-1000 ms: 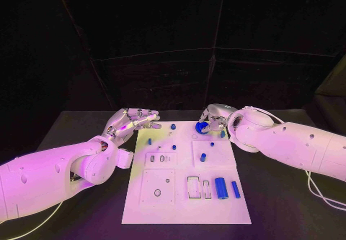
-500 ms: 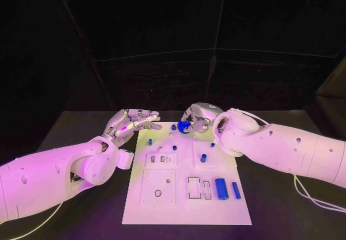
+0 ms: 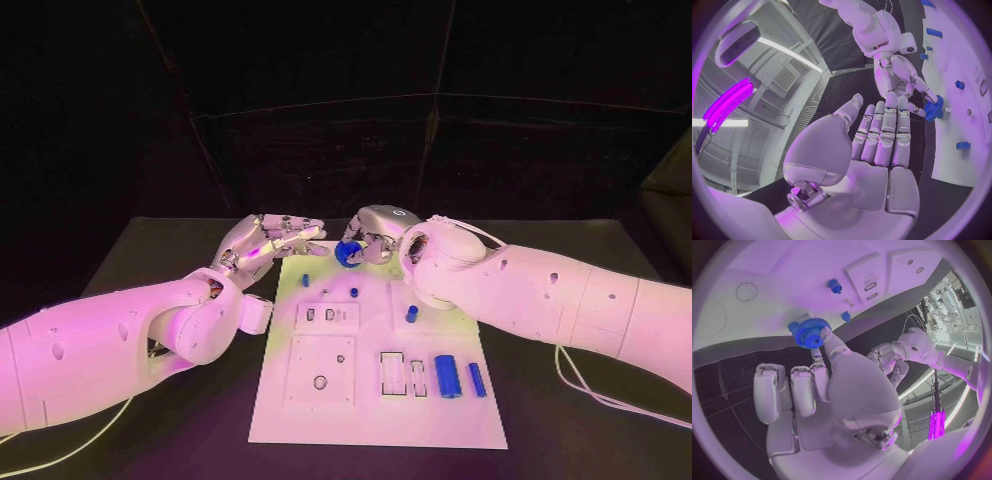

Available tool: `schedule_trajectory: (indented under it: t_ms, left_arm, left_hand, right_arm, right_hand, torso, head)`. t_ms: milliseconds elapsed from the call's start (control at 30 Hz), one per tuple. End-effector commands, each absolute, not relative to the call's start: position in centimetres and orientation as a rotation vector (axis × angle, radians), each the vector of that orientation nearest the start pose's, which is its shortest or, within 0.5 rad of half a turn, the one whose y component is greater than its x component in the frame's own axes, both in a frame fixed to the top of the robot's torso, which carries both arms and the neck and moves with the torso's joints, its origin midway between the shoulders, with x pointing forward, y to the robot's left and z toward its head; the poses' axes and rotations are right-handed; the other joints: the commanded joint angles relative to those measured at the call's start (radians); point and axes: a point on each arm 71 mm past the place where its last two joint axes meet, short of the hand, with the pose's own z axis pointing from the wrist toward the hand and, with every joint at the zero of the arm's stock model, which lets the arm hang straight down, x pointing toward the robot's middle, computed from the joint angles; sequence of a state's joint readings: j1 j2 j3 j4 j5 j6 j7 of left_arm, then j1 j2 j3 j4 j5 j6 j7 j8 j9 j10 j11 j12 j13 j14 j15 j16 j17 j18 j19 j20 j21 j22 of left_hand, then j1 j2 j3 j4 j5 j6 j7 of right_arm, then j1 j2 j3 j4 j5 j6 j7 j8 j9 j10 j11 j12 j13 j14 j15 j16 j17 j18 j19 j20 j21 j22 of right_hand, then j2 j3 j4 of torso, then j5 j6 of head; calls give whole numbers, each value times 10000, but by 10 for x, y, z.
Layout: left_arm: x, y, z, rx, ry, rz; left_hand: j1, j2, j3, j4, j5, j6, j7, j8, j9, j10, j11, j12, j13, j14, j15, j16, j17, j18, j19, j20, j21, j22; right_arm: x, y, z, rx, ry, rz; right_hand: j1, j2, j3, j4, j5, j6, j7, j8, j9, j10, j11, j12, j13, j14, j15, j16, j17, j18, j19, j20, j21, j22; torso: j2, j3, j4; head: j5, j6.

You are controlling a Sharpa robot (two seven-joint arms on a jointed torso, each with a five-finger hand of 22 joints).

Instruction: Assemble the parts on the task board

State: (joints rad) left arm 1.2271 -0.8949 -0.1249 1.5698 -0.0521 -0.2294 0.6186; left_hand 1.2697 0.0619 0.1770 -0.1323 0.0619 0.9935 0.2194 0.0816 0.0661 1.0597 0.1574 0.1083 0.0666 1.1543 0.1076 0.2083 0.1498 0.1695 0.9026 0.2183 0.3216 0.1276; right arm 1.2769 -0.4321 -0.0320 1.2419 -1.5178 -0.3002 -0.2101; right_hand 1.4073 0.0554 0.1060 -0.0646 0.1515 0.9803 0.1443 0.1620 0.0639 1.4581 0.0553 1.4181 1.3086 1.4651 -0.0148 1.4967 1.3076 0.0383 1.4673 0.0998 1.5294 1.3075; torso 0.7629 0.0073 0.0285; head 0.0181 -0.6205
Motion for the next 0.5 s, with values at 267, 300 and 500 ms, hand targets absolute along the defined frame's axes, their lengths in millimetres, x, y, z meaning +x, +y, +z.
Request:
schedule_trajectory:
  t_ms: [267, 300, 500]
  left_arm:
    - [470, 216, -174, -9071, 13235, -17167]
    - [470, 216, -174, -9070, 13235, -17166]
    - [470, 215, -174, -9067, 13237, -17172]
  left_hand:
    - [-82, 7, 48, -16, 18, 64, 1, -44, -6, 72, 32, -74, -6, 67, -6, -66, 20, 146, 10, 42, -68, -22]
    - [-82, 7, 48, -16, 18, 64, 1, -44, -6, 72, 32, -74, -6, 67, -6, -66, 20, 146, 10, 42, -68, -22]
    - [-82, 7, 48, -16, 18, 64, 1, -44, -6, 72, 32, -74, -6, 67, -6, -66, 20, 146, 10, 42, -68, -22]
  right_arm:
    - [537, -58, -160, -2882, 16404, 6038]
    - [537, -57, -160, -2899, 16431, 6021]
    - [538, -54, -162, -2962, 16534, 5937]
  right_hand:
    - [-204, -21, 150, 5, -19, 225, -18, -95, 11, -28, -3, -95, 717, 654, -16, 28, 532, -133, 276, -44, 29, 1573]
    - [-222, -33, 160, 6, -23, 221, -15, -105, 12, -34, 0, -104, 708, 653, -13, 27, 529, -132, 273, -41, 28, 1570]
    - [-270, -77, 196, 2, -30, 179, 3, -153, 8, -87, 14, -175, 638, 652, -3, 24, 528, -131, 269, -33, 26, 1567]
  torso:
    - [-7, 14, -26]
    - [-7, 16, -28]
    - [-6, 21, -32]
  head:
    - [37, -59]
    - [39, -64]
    - [43, -80]
